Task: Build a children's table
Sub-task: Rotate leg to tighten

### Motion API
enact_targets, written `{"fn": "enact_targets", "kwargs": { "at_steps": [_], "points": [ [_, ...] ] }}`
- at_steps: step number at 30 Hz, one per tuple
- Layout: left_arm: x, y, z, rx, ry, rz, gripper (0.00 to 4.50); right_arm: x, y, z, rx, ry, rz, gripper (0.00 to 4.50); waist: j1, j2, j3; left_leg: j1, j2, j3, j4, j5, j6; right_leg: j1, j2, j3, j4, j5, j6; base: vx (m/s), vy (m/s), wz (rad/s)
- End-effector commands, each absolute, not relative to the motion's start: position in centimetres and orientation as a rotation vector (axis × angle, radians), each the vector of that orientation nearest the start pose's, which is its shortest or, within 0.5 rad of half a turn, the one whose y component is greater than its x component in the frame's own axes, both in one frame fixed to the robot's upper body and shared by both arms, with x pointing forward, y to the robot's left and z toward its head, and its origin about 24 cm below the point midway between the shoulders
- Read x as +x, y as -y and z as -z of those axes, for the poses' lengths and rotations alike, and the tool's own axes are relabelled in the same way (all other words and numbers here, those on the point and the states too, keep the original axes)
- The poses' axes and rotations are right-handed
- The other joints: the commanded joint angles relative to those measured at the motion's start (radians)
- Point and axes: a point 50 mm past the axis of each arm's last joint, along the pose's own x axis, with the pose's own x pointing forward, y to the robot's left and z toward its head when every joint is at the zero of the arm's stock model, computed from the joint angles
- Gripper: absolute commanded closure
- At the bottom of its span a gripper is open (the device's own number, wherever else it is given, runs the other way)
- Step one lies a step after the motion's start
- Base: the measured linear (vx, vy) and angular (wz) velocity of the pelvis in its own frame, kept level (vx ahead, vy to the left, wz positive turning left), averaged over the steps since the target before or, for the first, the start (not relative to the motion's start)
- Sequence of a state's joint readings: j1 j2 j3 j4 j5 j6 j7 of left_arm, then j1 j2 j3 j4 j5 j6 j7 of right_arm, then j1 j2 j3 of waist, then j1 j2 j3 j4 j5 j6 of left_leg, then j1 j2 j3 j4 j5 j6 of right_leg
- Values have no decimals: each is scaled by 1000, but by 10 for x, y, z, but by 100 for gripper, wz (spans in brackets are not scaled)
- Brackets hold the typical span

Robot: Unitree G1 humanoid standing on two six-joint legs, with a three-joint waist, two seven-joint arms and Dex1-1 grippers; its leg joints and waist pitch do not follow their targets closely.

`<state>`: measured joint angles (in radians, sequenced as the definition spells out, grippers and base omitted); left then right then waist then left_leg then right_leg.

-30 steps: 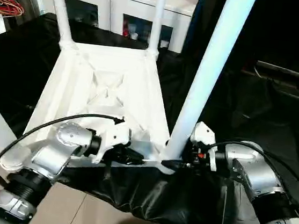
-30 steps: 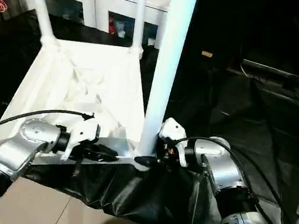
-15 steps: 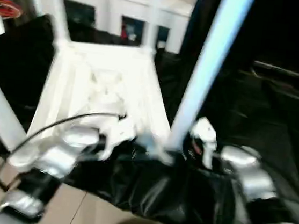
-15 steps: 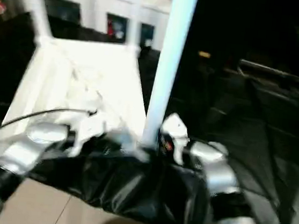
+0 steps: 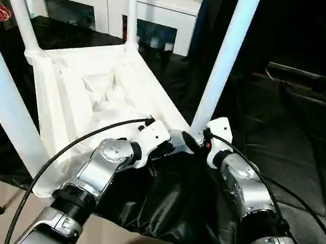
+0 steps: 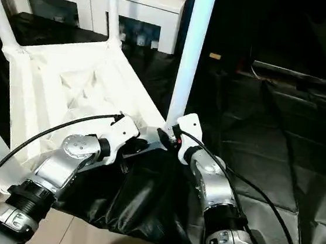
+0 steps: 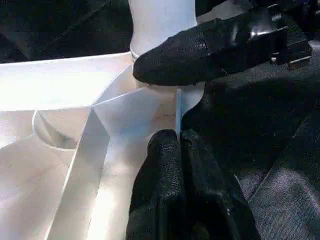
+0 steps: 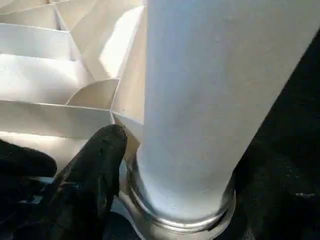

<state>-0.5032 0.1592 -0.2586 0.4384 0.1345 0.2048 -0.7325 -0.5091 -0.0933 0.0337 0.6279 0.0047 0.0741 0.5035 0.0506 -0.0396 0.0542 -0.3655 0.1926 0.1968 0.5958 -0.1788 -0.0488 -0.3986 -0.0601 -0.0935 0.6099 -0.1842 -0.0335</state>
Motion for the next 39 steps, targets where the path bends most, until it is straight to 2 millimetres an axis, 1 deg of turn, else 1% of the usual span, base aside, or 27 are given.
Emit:
{"fn": "enact_targets", "kwargs": {
  "at_steps": [1,2,3,4,5,8,9,10,11,12,13,14,15,16,17,18,20,21,22,23,24,26,27,28,31,35,39],
  "points": [
    [309,-54,-61,380,-200,1118,450,320,76,-34,-92,-234,-868,74,1,6,-62,14,49,-30,-70,-244,19,46,-95,65,-92,-298,-149,0,0,0],
    [308,-55,-61,380,-200,1124,450,320,77,-34,-95,-235,-873,74,1,9,-64,13,50,-30,-69,-237,21,48,-95,65,-90,-280,-153,0,0,0],
    [308,-57,-61,381,-199,1133,450,320,79,-35,-100,-235,-880,74,0,9,-63,12,50,-30,-69,-234,22,48,-95,66,-89,-270,-156,0,0,0],
    [305,-65,-62,381,-204,1175,450,318,90,-38,-130,-231,-956,74,0,8,-64,11,49,-29,-68,-227,27,49,-94,66,-88,-254,-161,0,0,0],
    [305,-65,-62,381,-204,1175,450,318,90,-38,-130,-231,-956,74,2,7,-65,9,48,-29,-66,-219,35,54,-97,66,-85,-244,-166,0,0,0],
    [302,-77,-63,388,-208,1227,450,315,103,-45,-162,-230,-1067,74,3,11,-63,11,51,-26,-65,-213,47,49,-95,66,-85,-236,-176,0,0,0],
    [302,-77,-63,390,-206,1228,450,315,104,-45,-164,-231,-1073,74,4,11,-62,12,51,-27,-67,-219,48,49,-94,66,-87,-241,-174,0,0,0],
    [302,-79,-64,395,-195,1237,450,313,108,-46,-175,-233,-1103,74,8,11,-62,16,53,-26,-67,-222,45,46,-93,66,-87,-246,-177,0,0,0],
    [299,-84,-66,394,-183,1289,450,311,116,-49,-203,-245,-1165,74,10,10,-62,16,52,-26,-67,-226,44,47,-93,66,-88,-250,-177,0,0,0],
    [299,-84,-66,394,-183,1289,450,311,116,-49,-203,-245,-1165,74,13,9,-62,16,51,-26,-66,-227,44,49,-92,65,-87,-253,-175,0,0,0],
    [297,-85,-67,392,-181,1313,450,310,119,-50,-212,-251,-1185,74,14,10,-62,15,54,-26,-68,-224,44,48,-94,67,-86,-251,-174,0,0,0],
    [296,-88,-67,394,-186,1336,450,309,123,-51,-225,-260,-1219,74,14,8,-62,15,53,-26,-68,-224,43,49,-94,66,-85,-251,-177,0,0,0],
    [295,-91,-67,398,-196,1353,450,307,127,-53,-233,-275,-1254,74,17,8,-62,14,52,-27,-67,-224,44,51,-95,65,-85,-258,-176,0,0,0],
    [295,-92,-67,399,-199,1358,450,307,129,-53,-235,-279,-1265,89,17,9,-62,14,53,-26,-67,-222,45,50,-95,66,-85,-257,-177,0,0,0],
    [294,-96,-67,405,-210,1383,450,304,134,-54,-247,-298,-1315,99,18,7,-62,14,53,-26,-66,-219,47,50,-94,65,-85,-256,-176,0,0,0],
    [293,-96,-67,405,-211,1385,450,304,134,-55,-248,-299,-1318,99,20,9,-62,14,54,-26,-66,-215,48,51,-94,65,-84,-254,-178,0,0,0],
    [291,-102,-68,418,-223,1422,450,302,139,-55,-288,-325,-1355,118,22,8,-62,14,55,-26,-67,-212,47,49,-93,65,-83,-249,-179,0,0,0],
    [291,-103,-68,420,-225,1428,450,302,140,-55,-296,-329,-1359,130,24,8,-62,14,54,-26,-67,-213,47,49,-93,64,-83,-253,-179,0,0,0],
    [291,-104,-68,421,-228,1434,450,301,141,-55,-300,-333,-1365,130,25,8,-61,15,54,-25,-66,-217,45,48,-94,65,-84,-266,-175,0,0,0],
    [290,-107,-69,425,-231,1446,450,301,141,-55,-309,-339,-1373,147,27,8,-61,16,53,-25,-66,-221,41,47,-93,65,-85,-277,-173,0,0,0],
    [290,-107,-69,426,-232,1446,450,301,142,-55,-310,-340,-1374,147,28,9,-61,17,53,-25,-66,-222,41,47,-94,65,-87,-284,-171,0,0,0],
    [291,-111,-70,437,-234,1453,450,300,143,-55,-344,-355,-1397,176,32,8,-62,18,54,-25,-67,-221,36,46,-93,65,-86,-285,-167,0,0,0],
    [291,-112,-70,437,-236,1454,450,300,143,-55,-342,-355,-1399,183,33,4,-62,17,54,-25,-67,-218,35,46,-93,65,-85,-283,-166,0,0,0],
    [291,-112,-70,437,-236,1455,450,300,143,-55,-340,-355,-1401,191,34,5,-61,18,54,-26,-67,-218,34,46,-94,65,-84,-284,-167,0,0,0],
    [291,-114,-70,439,-238,1458,450,300,144,-55,-334,-353,-1406,219,35,5,-62,17,54,-26,-67,-215,33,46,-94,65,-84,-284,-164,0,0,0],
    [291,-113,-69,440,-236,1454,450,298,143,-54,-321,-354,-1416,238,36,4,-63,15,54,-25,-66,-206,37,48,-94,65,-83,-270,-166,0,0,0],
    [292,-110,-68,433,-235,1422,450,291,138,-49,-269,-356,-1432,244,37,4,-63,17,54,-25,-66,-205,39,47,-93,65,-83,-271,-164,0,0,0]
  ]
}}
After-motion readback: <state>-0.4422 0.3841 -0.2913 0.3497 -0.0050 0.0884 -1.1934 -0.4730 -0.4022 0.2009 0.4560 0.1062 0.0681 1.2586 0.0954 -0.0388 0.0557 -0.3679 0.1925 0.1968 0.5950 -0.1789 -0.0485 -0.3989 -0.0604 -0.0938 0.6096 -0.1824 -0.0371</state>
